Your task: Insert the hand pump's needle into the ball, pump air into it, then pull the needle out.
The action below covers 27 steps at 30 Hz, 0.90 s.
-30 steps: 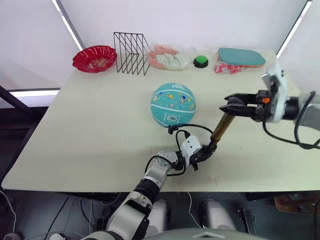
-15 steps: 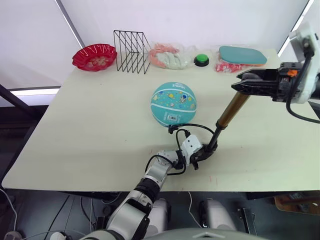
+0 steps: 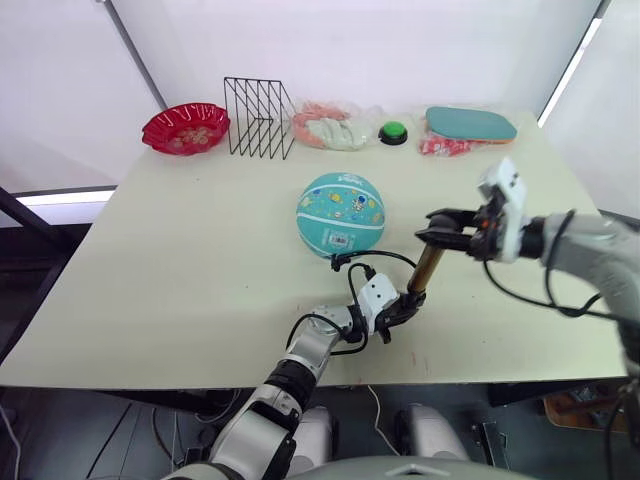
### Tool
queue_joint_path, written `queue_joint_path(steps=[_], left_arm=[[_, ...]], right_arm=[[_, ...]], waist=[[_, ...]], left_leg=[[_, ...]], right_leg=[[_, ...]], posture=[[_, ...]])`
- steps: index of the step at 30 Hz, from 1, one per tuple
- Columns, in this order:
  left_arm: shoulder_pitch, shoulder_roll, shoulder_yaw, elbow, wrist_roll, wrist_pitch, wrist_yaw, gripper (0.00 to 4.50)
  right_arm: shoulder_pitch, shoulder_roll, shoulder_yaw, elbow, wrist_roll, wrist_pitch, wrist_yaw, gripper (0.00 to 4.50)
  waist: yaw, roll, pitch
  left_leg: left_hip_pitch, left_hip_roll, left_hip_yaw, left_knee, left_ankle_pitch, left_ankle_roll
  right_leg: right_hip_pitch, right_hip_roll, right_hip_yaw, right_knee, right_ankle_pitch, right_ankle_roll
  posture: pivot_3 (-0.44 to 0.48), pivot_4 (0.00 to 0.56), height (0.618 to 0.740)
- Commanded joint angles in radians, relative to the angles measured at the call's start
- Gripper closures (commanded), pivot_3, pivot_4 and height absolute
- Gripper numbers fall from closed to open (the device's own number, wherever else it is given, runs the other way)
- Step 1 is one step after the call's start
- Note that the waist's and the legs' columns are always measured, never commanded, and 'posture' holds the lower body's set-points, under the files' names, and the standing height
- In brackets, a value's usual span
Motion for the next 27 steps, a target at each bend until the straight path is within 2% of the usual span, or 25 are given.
queue_joint_path(steps=[1,5,10,16,20,27], left_arm=[[0.04,0.005,0.003,0.024,-0.005,0.033,-0.005,3.47],[0.048,0.007,0.004,0.012,-0.005,0.038,-0.004,3.47],[0.046,0.003,0.005,0.021,-0.004,0.037,-0.002,3.47],[0.037,-0.001,0.004,0.041,-0.003,0.029,-0.008,3.47],[0.029,-0.001,0.002,0.056,-0.006,0.022,-0.013,3.47],[0.026,0.0,0.001,0.073,-0.009,0.008,-0.013,3.47]], right_arm=[[0.091,0.014,0.159,0.099,-0.094,0.013,0.039,2.59],[0.081,0.0,0.112,0.055,-0.094,-0.015,0.081,2.59],[-0.029,-0.049,-0.112,-0.052,0.074,0.072,0.107,2.59],[-0.182,-0.132,-0.299,-0.104,0.255,0.224,0.088,2.59],[-0.273,-0.175,-0.357,-0.098,0.319,0.3,0.056,2.59],[-0.408,-0.265,-0.375,-0.067,0.366,0.424,0.003,2.59]], waist=[[-0.006,0.002,-0.001],[-0.008,0.003,-0.001],[-0.005,0.007,0.005],[0.017,0.015,0.026],[0.017,0.014,0.027],[0.018,0.015,0.031]], left_leg=[[0.0,0.0,0.0,0.0,0.0,0.0],[0.002,0.0,-0.002,0.0,0.0,0.0],[-0.002,0.0,-0.002,0.0,0.0,0.0],[-0.012,-0.006,-0.001,0.001,0.0,0.0],[-0.021,-0.006,-0.002,0.004,0.0,0.0],[-0.022,-0.007,-0.002,0.004,0.0,0.0]], right_leg=[[0.0,0.0,0.0,0.0,0.0,0.0],[0.002,0.001,-0.001,0.0,0.0,0.0],[-0.001,0.0,-0.001,0.0,0.0,0.0],[-0.008,-0.005,0.001,0.0,0.003,-0.005],[-0.015,-0.006,-0.001,-0.001,0.003,-0.005],[-0.016,-0.007,-0.001,0.0,0.003,-0.005]], posture=[[0.0,0.15,0.74],[0.0,0.15,0.74],[0.0,0.15,0.74],[0.0,0.15,0.74],[0.0,0.15,0.74],[0.0,0.15,0.74]])
